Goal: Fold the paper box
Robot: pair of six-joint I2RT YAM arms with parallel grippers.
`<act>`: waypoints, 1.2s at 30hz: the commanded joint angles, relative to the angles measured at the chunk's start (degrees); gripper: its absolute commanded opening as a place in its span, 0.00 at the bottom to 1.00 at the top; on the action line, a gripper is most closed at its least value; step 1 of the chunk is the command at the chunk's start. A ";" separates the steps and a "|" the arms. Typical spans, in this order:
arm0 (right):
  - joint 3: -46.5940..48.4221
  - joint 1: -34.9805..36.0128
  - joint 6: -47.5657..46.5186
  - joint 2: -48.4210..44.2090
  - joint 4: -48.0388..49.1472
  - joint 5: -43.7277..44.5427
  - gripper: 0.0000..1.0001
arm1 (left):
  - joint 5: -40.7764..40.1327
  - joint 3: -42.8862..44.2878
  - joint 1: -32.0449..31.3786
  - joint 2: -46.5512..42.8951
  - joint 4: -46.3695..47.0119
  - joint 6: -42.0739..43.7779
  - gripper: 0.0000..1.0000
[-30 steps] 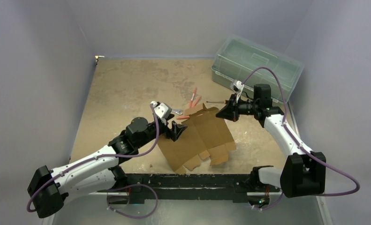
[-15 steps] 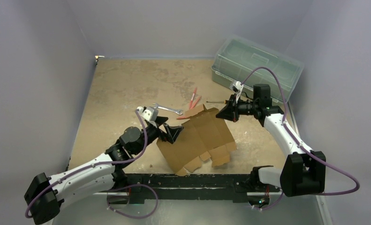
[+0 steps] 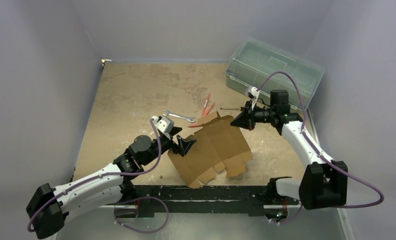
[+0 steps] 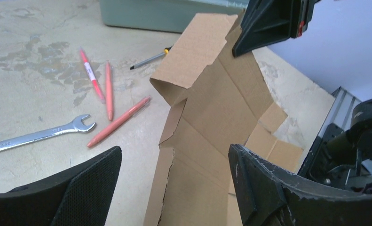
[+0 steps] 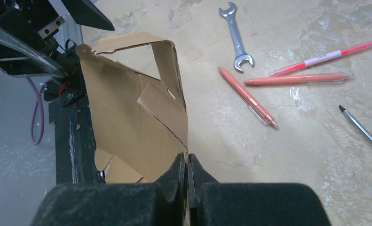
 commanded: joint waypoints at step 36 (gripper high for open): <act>1.40 0.56 -1.06 -3.23 0.33 -0.89 0.00 | 6.79 7.14 0.03 1.64 -5.12 15.44 0.89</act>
